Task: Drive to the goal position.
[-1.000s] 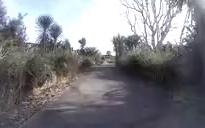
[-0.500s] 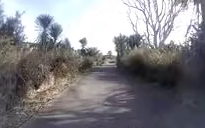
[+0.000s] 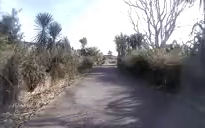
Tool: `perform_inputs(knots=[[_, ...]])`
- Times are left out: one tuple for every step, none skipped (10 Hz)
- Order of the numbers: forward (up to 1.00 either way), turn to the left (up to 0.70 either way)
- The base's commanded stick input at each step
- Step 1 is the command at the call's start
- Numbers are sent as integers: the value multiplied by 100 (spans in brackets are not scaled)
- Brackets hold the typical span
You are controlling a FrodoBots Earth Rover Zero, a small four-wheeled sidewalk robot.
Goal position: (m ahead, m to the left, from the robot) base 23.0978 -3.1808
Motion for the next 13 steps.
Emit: perform_inputs(knots=[[45,0],[45,0],[45,0],[45,0],[45,0],[45,0],[45,0],[45,0],[45,0],[45,0],[45,0],[45,0],[45,-12]])
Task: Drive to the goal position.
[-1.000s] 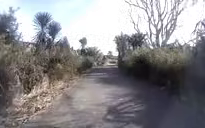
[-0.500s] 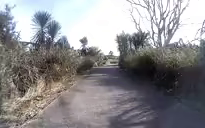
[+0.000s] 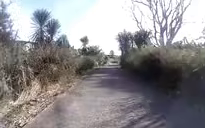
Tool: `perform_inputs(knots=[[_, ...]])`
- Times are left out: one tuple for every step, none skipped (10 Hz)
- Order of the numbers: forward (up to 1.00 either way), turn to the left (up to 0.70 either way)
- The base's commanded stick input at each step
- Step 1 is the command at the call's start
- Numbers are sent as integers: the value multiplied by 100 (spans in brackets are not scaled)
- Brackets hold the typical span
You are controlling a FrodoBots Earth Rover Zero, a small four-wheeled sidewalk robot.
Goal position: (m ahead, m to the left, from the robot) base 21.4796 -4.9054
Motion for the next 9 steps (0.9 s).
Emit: perform_inputs(knots=[[45,-22],[45,-27],[45,-27],[45,-20],[45,-11],[45,-2],[45,0],[45,0],[45,0]])
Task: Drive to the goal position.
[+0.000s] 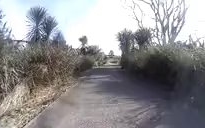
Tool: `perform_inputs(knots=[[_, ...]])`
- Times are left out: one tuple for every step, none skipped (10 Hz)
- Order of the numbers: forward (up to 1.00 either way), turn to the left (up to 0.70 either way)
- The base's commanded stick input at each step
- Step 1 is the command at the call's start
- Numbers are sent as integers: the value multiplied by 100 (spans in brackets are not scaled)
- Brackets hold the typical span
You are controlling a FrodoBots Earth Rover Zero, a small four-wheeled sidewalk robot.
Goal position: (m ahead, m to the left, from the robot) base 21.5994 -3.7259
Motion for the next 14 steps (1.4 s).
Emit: perform_inputs(knots=[[45,0],[45,0],[45,0],[45,0],[45,0],[45,0],[45,0],[45,0],[45,0],[45,-27],[45,-27],[45,-27],[45,-27],[45,-27]])
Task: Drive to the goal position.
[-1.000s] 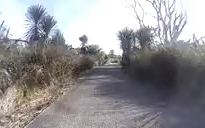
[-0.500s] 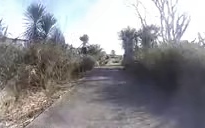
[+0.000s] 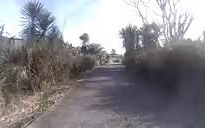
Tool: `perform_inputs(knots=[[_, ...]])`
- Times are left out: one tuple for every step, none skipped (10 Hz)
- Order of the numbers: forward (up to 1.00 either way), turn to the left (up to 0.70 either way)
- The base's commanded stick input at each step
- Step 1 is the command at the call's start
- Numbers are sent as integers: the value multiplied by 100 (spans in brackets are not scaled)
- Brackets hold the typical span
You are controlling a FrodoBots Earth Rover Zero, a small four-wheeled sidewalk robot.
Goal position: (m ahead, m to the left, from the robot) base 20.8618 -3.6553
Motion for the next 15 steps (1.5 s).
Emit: perform_inputs(knots=[[45,-27],[45,-27],[45,-27],[45,-27],[45,-27],[45,-27],[45,-23],[45,-20],[45,0],[45,0],[45,0],[45,0],[45,0],[45,0],[45,0]])
